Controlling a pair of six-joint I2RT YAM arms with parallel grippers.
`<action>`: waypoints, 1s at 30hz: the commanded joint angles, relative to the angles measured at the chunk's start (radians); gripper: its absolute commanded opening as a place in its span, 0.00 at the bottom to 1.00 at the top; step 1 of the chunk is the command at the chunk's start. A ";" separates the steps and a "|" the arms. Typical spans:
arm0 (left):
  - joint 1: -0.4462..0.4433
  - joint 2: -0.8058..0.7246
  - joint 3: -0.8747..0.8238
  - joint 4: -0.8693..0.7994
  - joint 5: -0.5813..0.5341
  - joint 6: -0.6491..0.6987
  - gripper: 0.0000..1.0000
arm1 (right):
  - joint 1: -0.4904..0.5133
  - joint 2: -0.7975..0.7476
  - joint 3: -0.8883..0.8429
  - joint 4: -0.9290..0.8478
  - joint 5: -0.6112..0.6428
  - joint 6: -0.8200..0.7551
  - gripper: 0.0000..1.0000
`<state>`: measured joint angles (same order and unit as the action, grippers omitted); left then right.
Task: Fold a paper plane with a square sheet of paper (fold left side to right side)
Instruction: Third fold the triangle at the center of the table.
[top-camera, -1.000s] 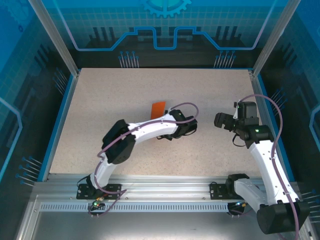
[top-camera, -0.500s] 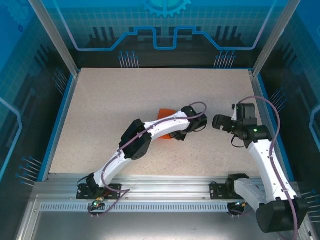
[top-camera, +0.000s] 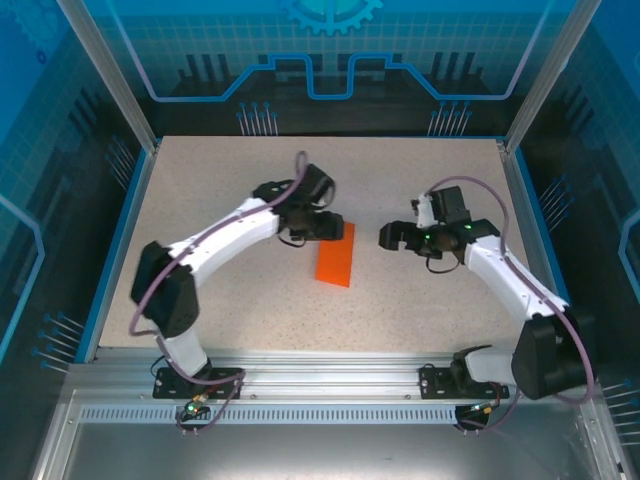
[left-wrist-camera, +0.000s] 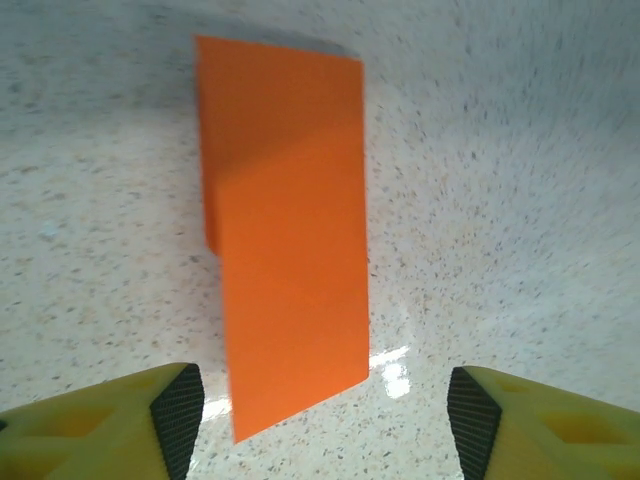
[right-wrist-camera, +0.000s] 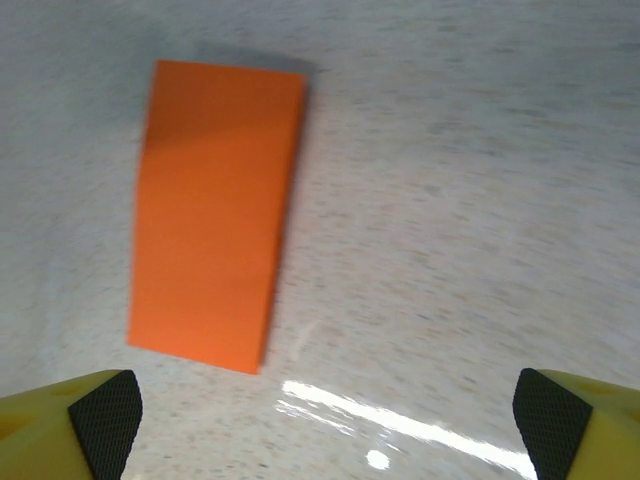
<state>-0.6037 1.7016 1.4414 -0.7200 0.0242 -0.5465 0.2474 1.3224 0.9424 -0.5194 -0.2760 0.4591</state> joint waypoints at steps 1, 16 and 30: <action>0.077 -0.069 -0.189 0.236 0.216 -0.082 0.71 | 0.070 0.094 0.043 0.184 -0.118 0.087 0.98; 0.164 0.068 -0.366 0.521 0.412 -0.163 0.68 | 0.160 0.519 0.234 0.374 -0.168 0.148 0.86; 0.163 0.084 -0.361 0.458 0.340 -0.122 0.67 | 0.168 0.609 0.295 0.358 -0.170 0.099 0.85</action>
<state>-0.4477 1.8038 1.0664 -0.2344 0.3786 -0.6975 0.3962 1.8935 1.1938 -0.1558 -0.4309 0.5808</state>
